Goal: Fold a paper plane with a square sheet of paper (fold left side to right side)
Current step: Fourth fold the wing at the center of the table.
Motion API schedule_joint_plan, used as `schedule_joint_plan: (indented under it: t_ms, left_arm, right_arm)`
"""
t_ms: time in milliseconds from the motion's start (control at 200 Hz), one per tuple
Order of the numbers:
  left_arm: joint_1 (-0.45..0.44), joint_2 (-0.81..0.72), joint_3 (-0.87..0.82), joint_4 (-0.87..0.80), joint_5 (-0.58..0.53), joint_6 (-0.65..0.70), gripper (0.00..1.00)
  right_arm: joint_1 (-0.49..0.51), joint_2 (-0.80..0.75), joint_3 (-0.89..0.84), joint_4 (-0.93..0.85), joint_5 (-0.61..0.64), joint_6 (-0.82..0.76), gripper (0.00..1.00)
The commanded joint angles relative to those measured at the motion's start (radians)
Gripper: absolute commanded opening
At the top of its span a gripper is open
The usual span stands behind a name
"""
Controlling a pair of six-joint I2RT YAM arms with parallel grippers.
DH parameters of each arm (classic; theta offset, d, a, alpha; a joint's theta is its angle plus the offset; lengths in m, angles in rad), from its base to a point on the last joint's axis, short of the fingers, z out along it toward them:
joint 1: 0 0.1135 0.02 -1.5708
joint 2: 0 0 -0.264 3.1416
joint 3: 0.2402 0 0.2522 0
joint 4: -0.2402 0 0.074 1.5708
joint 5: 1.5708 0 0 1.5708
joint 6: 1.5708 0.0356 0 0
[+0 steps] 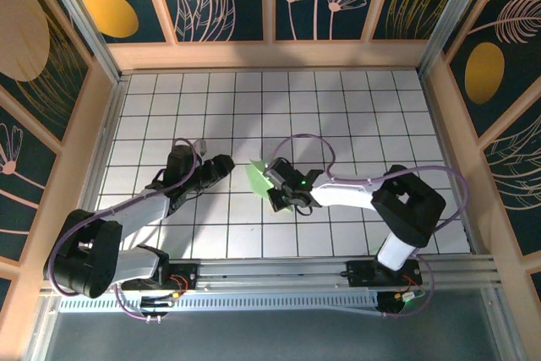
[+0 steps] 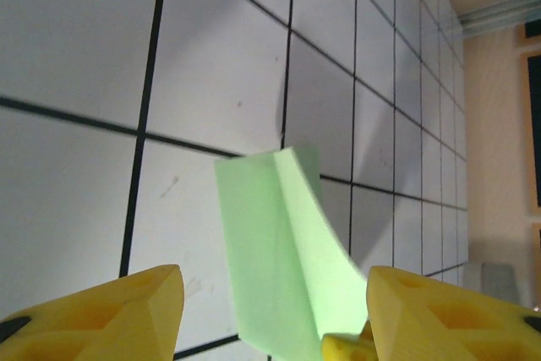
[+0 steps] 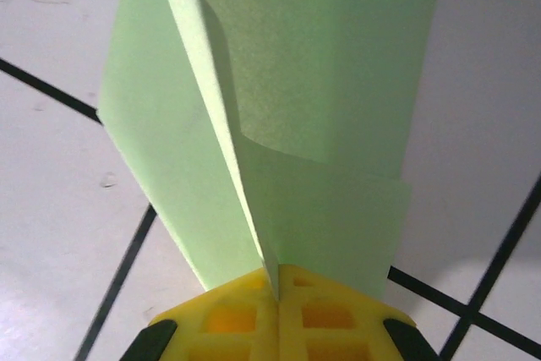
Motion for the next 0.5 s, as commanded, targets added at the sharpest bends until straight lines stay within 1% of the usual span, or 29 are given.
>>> schedule_joint_plan:
  t_ms: [0, 110, 265, 345, 490]
  left_arm:
    - [0.002, -0.007, -0.022, 0.005, 0.060, 0.017, 0.57]
    - [-0.010, 0.007, -0.037, 0.041, 0.092, -0.003, 0.53]
    - [-0.066, 0.022, -0.044, 0.066, 0.078, -0.031, 0.51]
    - [-0.097, 0.037, -0.041, 0.070, 0.068, -0.042, 0.50]
    - [-0.130, 0.062, -0.038, 0.079, 0.048, -0.063, 0.48]
  right_arm:
    - [-0.053, -0.040, -0.039, 0.100, -0.242, -0.005, 0.00]
    - [-0.103, -0.035, -0.072, 0.154, -0.362, 0.019, 0.00]
    - [-0.163, -0.039, -0.137, 0.268, -0.494, 0.077, 0.00]
    - [-0.185, -0.035, -0.159, 0.303, -0.535, 0.097, 0.00]
    - [-0.210, -0.030, -0.181, 0.336, -0.575, 0.115, 0.00]
